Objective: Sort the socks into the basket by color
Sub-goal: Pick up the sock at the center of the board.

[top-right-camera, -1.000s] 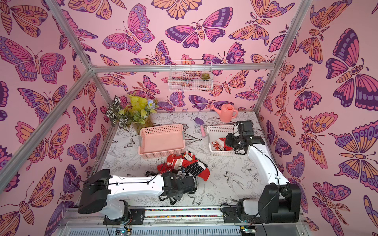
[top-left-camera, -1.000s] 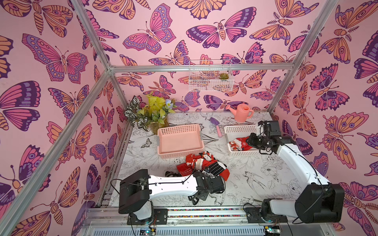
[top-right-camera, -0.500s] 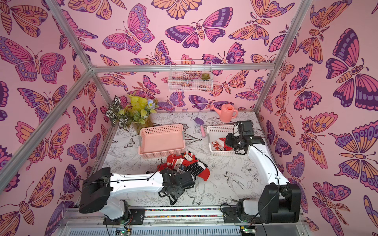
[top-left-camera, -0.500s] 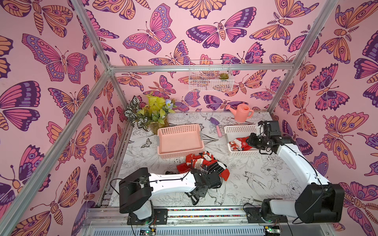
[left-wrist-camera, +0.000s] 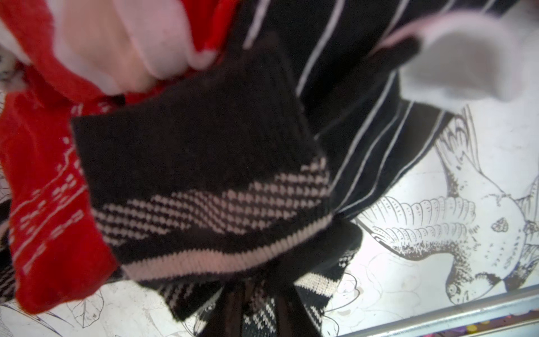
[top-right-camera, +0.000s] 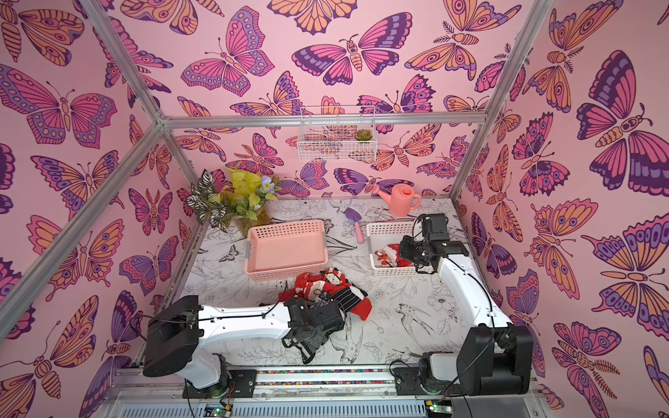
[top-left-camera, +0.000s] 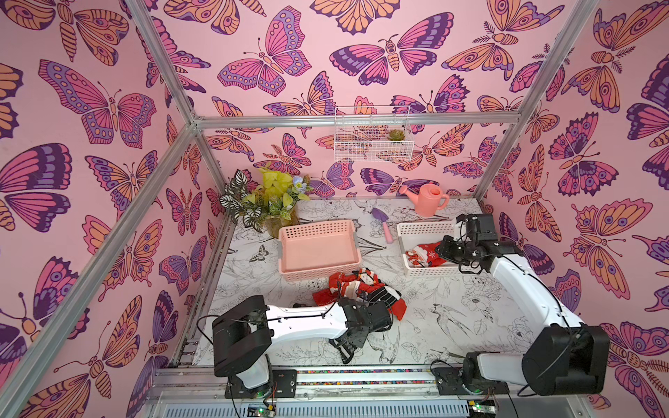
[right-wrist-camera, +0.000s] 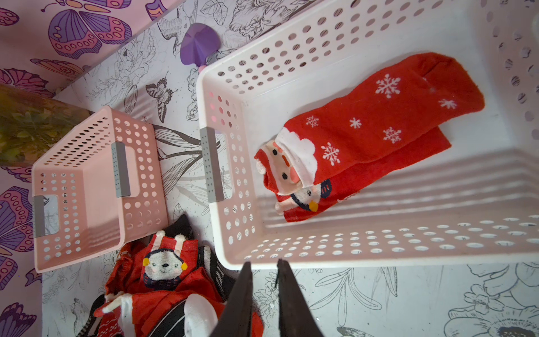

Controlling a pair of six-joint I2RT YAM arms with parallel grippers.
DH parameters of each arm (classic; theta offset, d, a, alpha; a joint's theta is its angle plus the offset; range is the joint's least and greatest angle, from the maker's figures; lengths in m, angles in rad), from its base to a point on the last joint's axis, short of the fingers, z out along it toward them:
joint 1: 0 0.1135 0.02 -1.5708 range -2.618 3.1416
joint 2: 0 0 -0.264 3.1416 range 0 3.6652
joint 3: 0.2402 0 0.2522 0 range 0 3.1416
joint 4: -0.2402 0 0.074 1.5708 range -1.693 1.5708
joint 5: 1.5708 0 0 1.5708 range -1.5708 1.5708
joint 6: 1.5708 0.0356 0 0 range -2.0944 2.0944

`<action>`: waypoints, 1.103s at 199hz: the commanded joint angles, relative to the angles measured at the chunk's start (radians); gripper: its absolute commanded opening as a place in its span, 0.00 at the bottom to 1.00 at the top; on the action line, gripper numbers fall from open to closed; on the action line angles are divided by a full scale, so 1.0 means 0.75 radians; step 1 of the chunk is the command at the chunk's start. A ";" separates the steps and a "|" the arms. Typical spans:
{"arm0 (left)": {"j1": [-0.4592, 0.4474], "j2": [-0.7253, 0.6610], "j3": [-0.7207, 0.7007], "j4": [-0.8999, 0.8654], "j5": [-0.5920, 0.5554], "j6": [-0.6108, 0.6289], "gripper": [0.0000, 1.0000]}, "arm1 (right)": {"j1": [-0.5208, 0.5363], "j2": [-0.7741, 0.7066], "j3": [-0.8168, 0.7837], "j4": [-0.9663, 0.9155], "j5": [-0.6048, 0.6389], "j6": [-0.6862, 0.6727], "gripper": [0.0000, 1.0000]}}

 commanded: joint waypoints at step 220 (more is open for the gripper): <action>0.132 -0.269 0.246 -0.153 -0.103 0.226 0.00 | 0.009 -0.012 0.073 -0.030 -0.012 -0.012 0.19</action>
